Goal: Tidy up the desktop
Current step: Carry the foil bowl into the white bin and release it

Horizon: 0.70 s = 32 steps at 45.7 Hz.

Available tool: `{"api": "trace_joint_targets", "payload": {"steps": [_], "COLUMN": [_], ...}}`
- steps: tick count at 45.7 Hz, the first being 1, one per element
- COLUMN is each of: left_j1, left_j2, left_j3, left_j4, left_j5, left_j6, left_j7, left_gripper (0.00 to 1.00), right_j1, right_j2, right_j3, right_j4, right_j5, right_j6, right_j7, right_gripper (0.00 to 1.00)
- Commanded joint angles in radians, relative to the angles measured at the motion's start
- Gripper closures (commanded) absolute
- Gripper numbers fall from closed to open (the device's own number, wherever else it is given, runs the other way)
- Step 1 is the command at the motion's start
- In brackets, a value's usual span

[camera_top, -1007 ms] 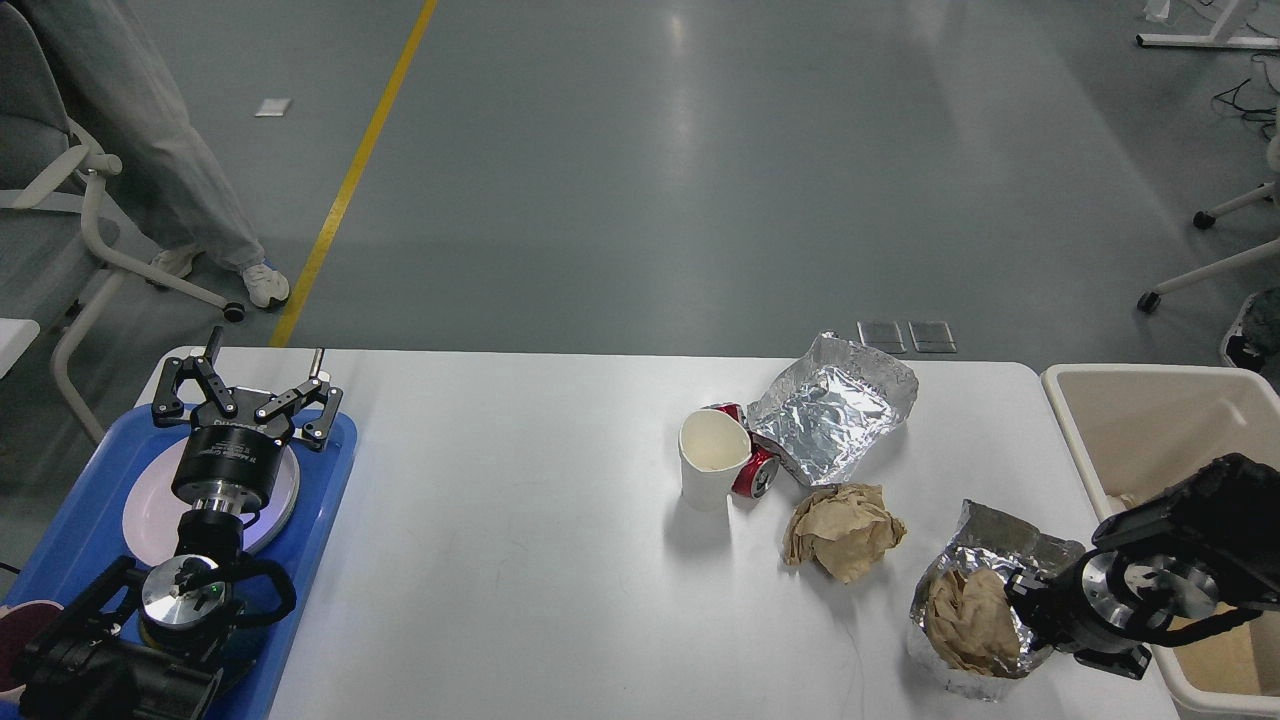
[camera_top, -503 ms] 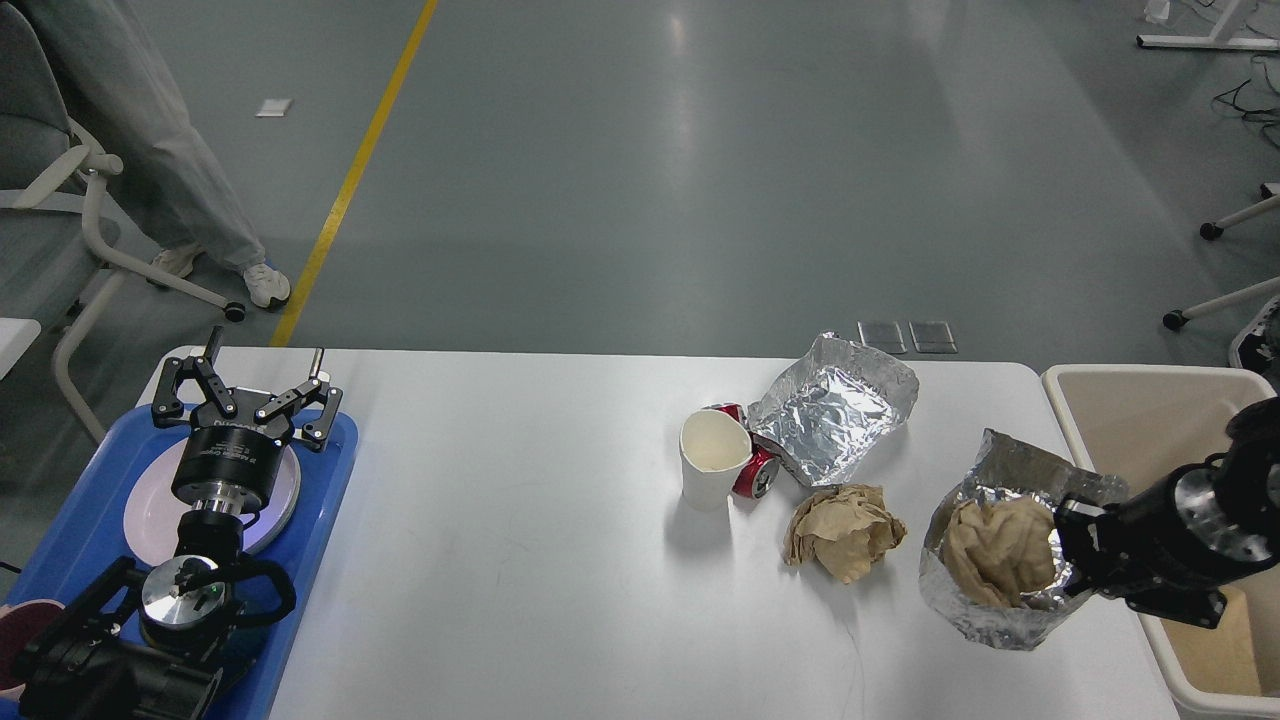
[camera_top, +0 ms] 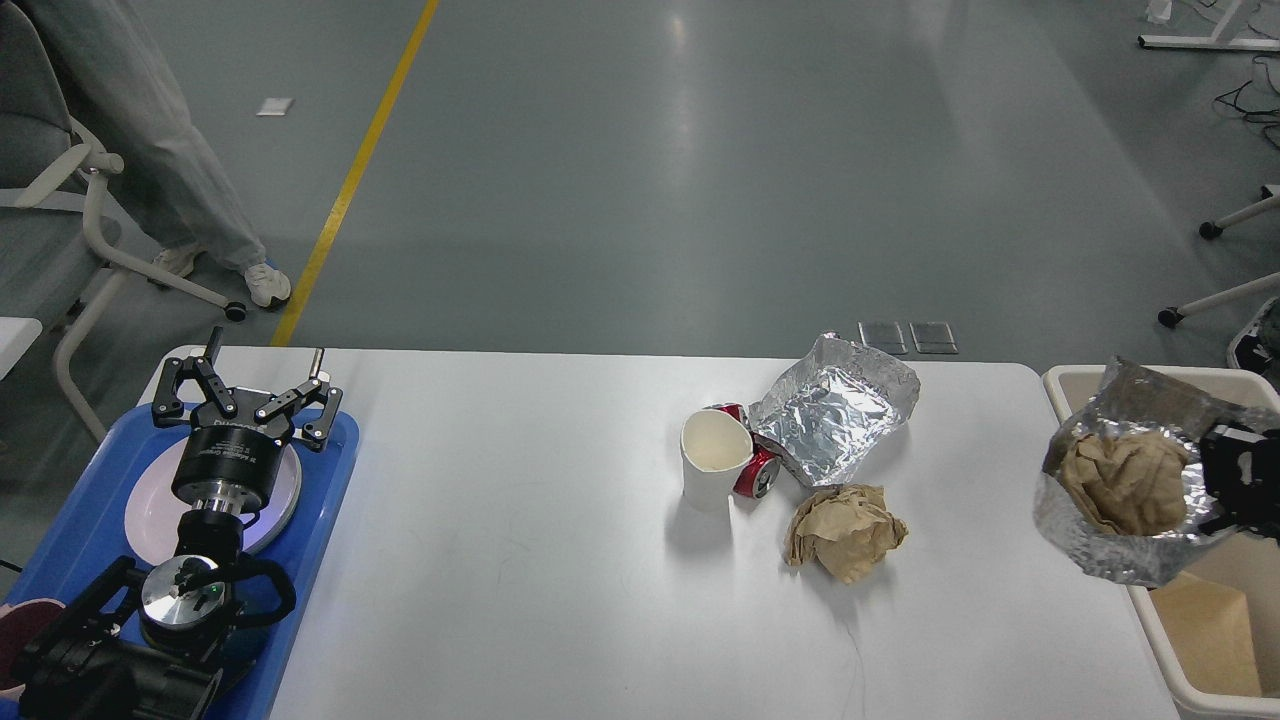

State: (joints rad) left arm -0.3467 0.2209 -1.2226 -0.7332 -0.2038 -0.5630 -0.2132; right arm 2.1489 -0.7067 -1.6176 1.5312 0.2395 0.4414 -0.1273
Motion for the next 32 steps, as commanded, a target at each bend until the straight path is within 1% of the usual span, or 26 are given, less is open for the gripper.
{"api": "trace_joint_targets", "payload": {"steps": [1,4,8,13,18,23,27,32], "left_j1": [0.0,0.0,0.0,0.0,0.0,0.0,0.0,0.0], "left_j2": [0.0,0.0,0.0,0.0,0.0,0.0,0.0,0.0], "left_j3": [0.0,0.0,0.0,0.0,0.0,0.0,0.0,0.0], "left_j4": [0.0,0.0,0.0,0.0,0.0,0.0,0.0,0.0], "left_j5": [0.0,0.001,0.0,0.0,0.0,0.0,0.0,0.0], "left_j6": [0.0,0.0,0.0,0.0,0.0,0.0,0.0,0.0], "left_j7": [0.0,0.0,0.0,0.0,0.0,0.0,0.0,0.0], "left_gripper": [0.04,0.04,0.04,0.04,0.04,0.04,0.04,0.04], "right_j1": [-0.15,-0.268,-0.47,-0.699,-0.918,-1.081,-1.221,-1.357], "right_j2": [-0.072,-0.096,-0.097,-0.097,-0.085,-0.021,0.064,0.122], "right_j3": [0.024,0.068,0.14,0.27,0.409,0.484,0.51,0.577], "right_j4": [-0.244,-0.383,-0.555,-0.758,-0.91,-1.055,-1.178,-1.287], "right_j5": [-0.003,-0.011,-0.02,-0.022,-0.022,-0.023,-0.032,-0.087], "right_j6": [0.013,0.008,-0.001,-0.009,-0.067,-0.165,-0.246,-0.285], "right_j7": [0.002,0.002,0.002,0.002,0.0,0.002,0.0,-0.002], "right_gripper": [1.0,1.0,1.0,1.0,1.0,1.0,1.0,1.0]}}
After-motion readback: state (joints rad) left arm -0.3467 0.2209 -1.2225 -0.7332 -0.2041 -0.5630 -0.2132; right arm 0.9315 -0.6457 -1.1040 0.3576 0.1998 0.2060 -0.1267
